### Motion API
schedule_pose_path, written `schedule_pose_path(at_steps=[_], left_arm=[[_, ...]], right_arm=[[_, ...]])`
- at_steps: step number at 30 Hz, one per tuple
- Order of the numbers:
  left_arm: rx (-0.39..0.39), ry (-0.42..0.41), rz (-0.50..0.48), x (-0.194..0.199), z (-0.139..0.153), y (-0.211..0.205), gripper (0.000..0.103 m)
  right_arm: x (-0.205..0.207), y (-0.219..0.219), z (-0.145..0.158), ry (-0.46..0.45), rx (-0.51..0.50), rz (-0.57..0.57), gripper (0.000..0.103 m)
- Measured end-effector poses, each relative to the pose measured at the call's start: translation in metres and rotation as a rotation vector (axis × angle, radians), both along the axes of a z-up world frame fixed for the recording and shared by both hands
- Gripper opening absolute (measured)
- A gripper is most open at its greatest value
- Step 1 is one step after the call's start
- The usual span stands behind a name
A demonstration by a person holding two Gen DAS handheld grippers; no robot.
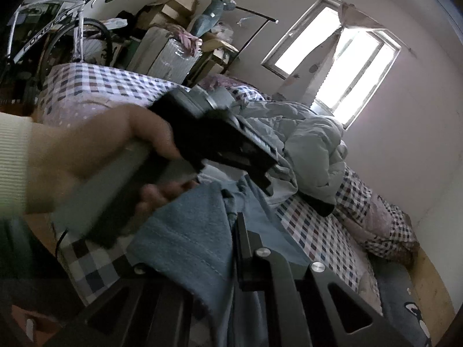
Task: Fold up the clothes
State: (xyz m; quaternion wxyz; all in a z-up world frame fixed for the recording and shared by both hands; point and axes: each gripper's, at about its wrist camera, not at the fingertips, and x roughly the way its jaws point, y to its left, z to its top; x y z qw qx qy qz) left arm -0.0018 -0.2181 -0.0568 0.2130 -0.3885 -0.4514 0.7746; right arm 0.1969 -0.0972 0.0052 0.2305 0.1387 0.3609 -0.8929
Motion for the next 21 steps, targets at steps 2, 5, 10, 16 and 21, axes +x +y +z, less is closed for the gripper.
schedule_pose_path(at_steps=[2, 5, 10, 16, 21], left_arm=[[-0.033, -0.011, -0.005, -0.015, 0.002, 0.001, 0.073], [-0.084, -0.026, -0.012, -0.037, 0.004, 0.003, 0.071], [-0.167, -0.053, -0.025, -0.074, 0.008, 0.007, 0.052], [-0.226, -0.062, -0.008, -0.076, 0.011, 0.002, 0.011], [-0.277, -0.024, -0.003, -0.066, 0.03, 0.001, 0.007]], right_arm=[[-0.001, 0.003, 0.004, -0.001, -0.012, -0.003, 0.005], [-0.002, 0.01, 0.01, 0.001, -0.033, -0.007, 0.005], [0.001, 0.022, 0.019, -0.002, -0.075, -0.014, 0.005], [0.006, 0.033, 0.022, -0.011, -0.1, -0.009, 0.005], [0.012, 0.039, 0.023, -0.021, -0.109, 0.001, 0.005]])
